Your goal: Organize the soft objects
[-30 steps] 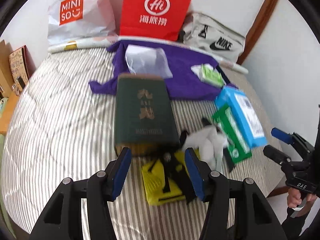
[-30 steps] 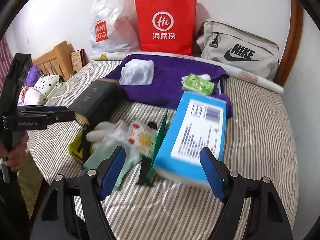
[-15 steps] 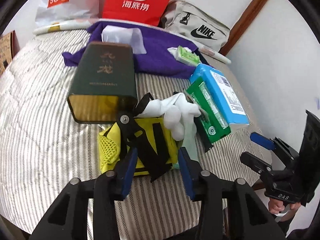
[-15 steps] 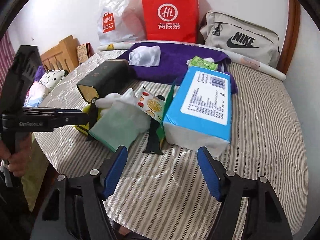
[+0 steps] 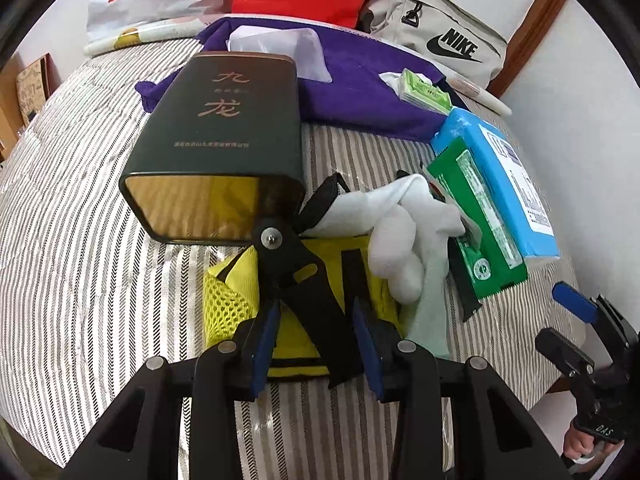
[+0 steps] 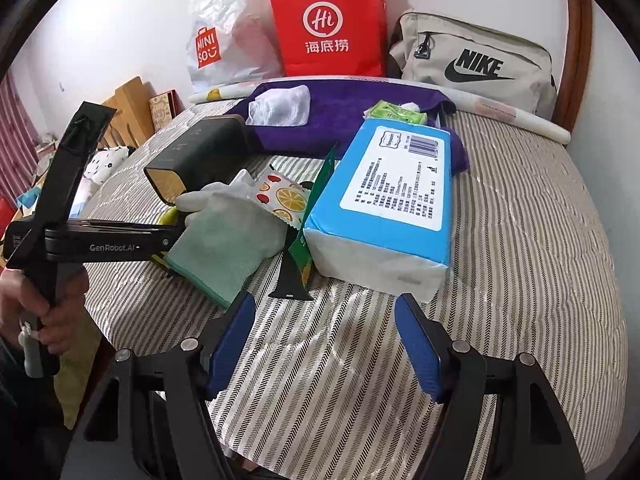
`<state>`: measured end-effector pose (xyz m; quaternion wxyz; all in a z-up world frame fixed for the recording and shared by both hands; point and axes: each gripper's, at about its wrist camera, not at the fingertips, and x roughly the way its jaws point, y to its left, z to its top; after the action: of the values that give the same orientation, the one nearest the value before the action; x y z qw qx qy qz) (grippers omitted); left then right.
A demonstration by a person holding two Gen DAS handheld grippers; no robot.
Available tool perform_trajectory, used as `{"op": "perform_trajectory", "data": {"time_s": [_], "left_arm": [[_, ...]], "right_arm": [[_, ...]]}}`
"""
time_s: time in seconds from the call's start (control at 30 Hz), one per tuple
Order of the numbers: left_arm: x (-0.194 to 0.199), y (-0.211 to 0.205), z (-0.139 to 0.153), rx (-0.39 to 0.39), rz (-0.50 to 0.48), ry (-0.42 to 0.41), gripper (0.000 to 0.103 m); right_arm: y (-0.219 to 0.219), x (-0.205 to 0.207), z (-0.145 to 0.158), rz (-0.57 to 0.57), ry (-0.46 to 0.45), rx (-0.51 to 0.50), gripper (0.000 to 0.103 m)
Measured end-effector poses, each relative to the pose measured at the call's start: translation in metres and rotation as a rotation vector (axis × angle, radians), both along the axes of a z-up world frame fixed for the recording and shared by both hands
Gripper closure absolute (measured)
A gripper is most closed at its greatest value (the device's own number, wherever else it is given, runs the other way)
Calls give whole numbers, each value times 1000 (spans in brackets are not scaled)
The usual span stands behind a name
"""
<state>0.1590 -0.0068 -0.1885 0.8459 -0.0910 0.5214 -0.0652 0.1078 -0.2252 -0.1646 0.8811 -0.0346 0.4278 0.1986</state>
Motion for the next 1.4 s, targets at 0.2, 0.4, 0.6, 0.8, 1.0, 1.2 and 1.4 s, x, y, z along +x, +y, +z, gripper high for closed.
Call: {"op": "perform_trajectory", "data": {"time_s": [0.2, 0.4, 0.6, 0.8, 1.0, 1.2, 1.4], "left_arm": [[-6, 16, 6, -65, -7, -33, 81], [-23, 31, 20, -113, -12, -71, 83], [-30, 36, 16, -130, -31, -76, 83], [-34, 35, 11, -152, -56, -67, 83], [-35, 41, 5, -186, -50, -56, 83], [-36, 46, 9, -183, -48, -75, 83], [-41, 52, 12, -181, -41, -89, 83]], "right_arm": [[1, 0, -4, 0, 12, 2, 31], [9, 4, -7, 10, 17, -2, 34], [18, 11, -13, 11, 35, -9, 44], [25, 20, -17, -16, 51, 18, 70], [31, 28, -21, -59, 45, 46, 99], [26, 13, -8, -40, 7, 20, 101], [9, -21, -3, -17, 21, -8, 101]]}}
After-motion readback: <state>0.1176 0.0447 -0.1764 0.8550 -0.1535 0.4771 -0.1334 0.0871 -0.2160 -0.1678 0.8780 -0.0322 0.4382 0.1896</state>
